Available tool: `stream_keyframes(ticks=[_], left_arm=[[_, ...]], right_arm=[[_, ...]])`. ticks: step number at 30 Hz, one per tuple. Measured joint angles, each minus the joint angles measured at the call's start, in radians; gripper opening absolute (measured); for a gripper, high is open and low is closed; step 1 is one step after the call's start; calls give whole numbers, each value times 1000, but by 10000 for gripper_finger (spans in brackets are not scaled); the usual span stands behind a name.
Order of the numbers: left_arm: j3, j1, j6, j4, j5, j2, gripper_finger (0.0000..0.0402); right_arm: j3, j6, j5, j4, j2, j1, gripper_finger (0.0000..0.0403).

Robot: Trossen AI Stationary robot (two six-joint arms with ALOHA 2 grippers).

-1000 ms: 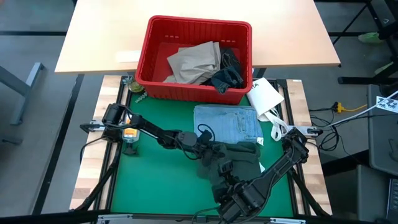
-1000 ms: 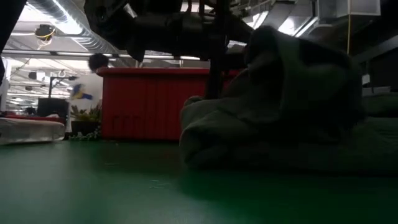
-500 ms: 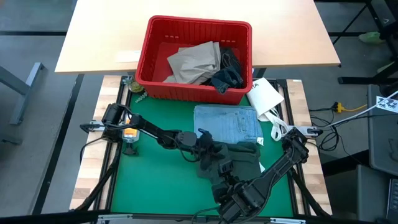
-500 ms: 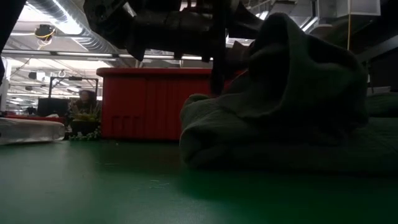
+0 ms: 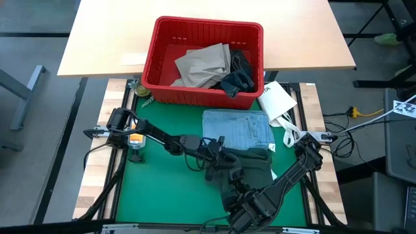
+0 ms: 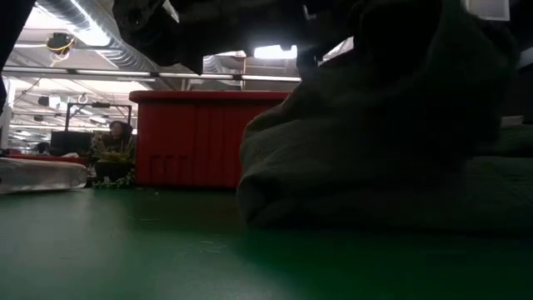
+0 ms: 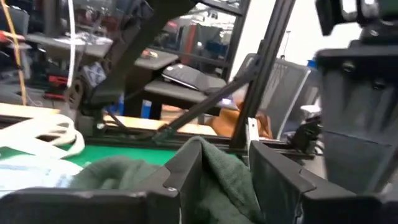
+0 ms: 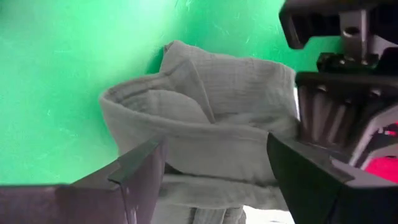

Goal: Fold Laundry from Bin
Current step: Fold the green polo shirt

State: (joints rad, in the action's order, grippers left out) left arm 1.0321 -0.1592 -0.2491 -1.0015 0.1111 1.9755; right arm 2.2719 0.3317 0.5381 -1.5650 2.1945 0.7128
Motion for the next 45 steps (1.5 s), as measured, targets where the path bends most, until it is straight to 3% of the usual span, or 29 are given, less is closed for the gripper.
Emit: stream_keyframes(ticks=[9,18,23,29,39,45], left_arm=[[0,33,-76,31,91,-2,112],[0,18,-29,32,38,-9,132],[0,65,-6,59,115,-59,130],[0,125,-1,272,225,-157,109],[0,198,207,868,211,-368,72],[0,201,218,971,206,-415,69]], right_arm=[[0,15,12,0,0,-7,280],[0,16,31,34,0,-35,280],[-4,34,37,100,0,-39,280],[-10,55,38,68,0,-39,280],[-10,31,-81,-8,-14,-40,280],[-10,-25,-76,-4,-68,-38,280]])
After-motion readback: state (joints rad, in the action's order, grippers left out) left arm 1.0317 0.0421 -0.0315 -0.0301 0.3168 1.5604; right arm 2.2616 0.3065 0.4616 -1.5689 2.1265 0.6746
